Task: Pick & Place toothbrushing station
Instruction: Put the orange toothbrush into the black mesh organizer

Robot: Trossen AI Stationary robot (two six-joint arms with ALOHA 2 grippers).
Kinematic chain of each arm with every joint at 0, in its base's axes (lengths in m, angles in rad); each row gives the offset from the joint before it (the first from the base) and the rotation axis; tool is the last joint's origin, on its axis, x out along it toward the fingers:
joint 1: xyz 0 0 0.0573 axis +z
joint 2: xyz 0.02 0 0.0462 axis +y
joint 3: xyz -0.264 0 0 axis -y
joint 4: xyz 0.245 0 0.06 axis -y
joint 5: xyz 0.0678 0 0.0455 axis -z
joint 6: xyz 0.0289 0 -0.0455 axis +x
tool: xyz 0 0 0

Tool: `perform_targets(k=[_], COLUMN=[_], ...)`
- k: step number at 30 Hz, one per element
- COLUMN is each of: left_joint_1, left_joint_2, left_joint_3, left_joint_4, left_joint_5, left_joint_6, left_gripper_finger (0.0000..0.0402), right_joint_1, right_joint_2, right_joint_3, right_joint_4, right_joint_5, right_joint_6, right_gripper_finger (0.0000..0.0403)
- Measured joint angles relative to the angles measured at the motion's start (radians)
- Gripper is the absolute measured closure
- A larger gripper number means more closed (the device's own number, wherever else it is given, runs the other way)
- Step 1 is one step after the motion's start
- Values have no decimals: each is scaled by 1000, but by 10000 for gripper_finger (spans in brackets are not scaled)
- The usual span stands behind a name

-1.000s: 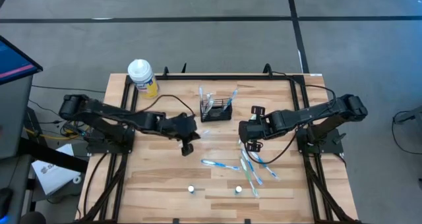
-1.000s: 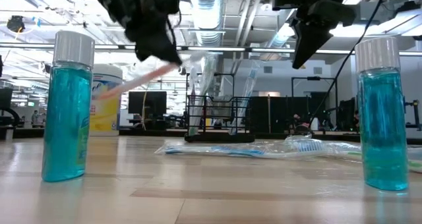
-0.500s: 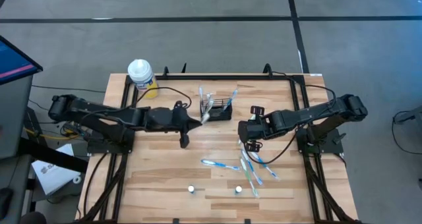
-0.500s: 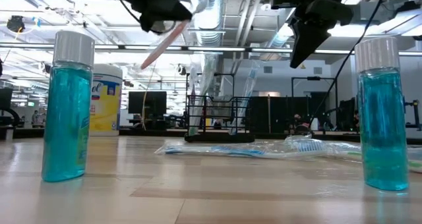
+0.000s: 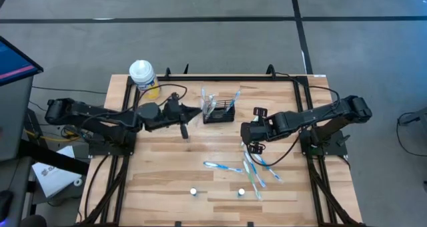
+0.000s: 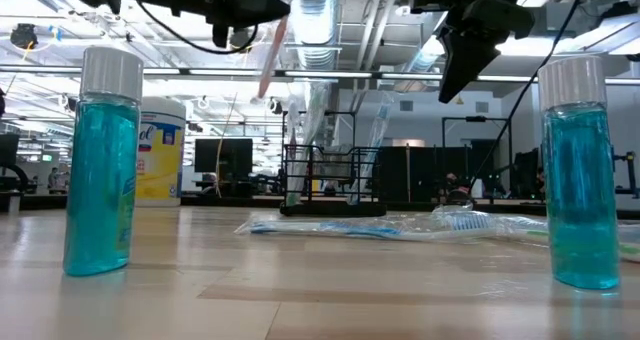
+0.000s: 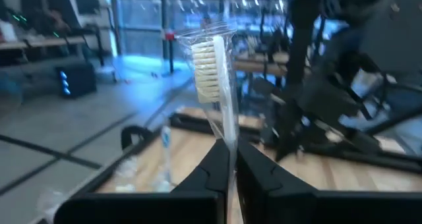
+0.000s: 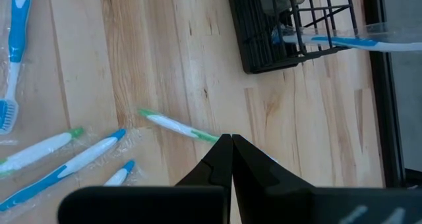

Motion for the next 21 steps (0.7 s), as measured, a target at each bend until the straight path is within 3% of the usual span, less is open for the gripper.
perform_targets(k=[12, 21], left_joint_1=[82, 119], left_joint_2=[39, 225], left_joint_3=[-107, -126], left_joint_4=[297, 543], left_joint_5=[12, 29], left_joint_6=[34, 68], left_gripper_finger=[399, 399], right_joint_1=[0, -2], right_joint_2=[0, 0], right_joint_3=[0, 0], right_joint_4=[1, 6], right_joint_5=[5, 13], right_joint_6=[0, -10], right_gripper_finger=[403, 403])
